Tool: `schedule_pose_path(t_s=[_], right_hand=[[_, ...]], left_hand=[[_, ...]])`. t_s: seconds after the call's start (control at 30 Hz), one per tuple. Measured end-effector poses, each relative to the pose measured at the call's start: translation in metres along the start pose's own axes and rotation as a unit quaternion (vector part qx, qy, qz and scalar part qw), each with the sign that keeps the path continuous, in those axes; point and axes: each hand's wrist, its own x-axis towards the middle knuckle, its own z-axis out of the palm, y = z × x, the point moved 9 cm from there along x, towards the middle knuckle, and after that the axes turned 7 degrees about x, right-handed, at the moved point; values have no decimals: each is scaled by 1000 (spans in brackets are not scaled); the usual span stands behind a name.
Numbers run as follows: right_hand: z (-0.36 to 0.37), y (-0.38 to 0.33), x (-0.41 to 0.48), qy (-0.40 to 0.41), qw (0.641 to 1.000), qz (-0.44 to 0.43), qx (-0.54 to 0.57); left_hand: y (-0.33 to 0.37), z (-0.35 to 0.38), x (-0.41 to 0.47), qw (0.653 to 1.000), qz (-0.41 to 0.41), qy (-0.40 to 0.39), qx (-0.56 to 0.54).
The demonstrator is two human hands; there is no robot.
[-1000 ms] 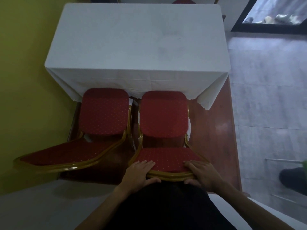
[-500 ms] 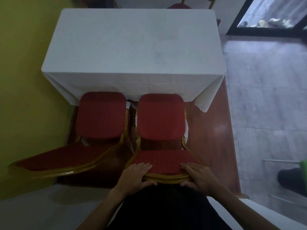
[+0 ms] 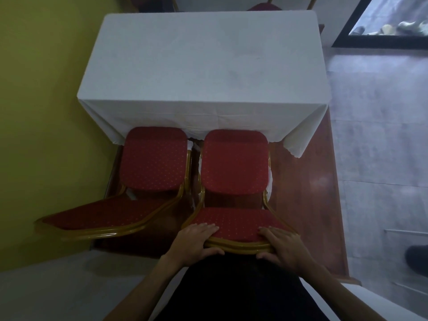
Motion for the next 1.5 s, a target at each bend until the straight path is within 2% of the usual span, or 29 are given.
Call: schedule_pose_path(t_s=[0.5,0.77,0.87,1.27,1.5], right_hand=[[4,4,0,-44,999,17,25],[17,19,-2,-154,983,70,73],[13,24,1,-161,980,80,84],[-37,81,5,-149,976,122,105],[-127,172,-11,-125,985,114,45]], left_hand=[[0,3,4,999,14,-28,24],[8,-4,7,1000,24,-14,4],[15,-13,15,1000,23,-8,1],[76,-43,82,998,36,7,47],[144,-44,149,999,-26,4,40]])
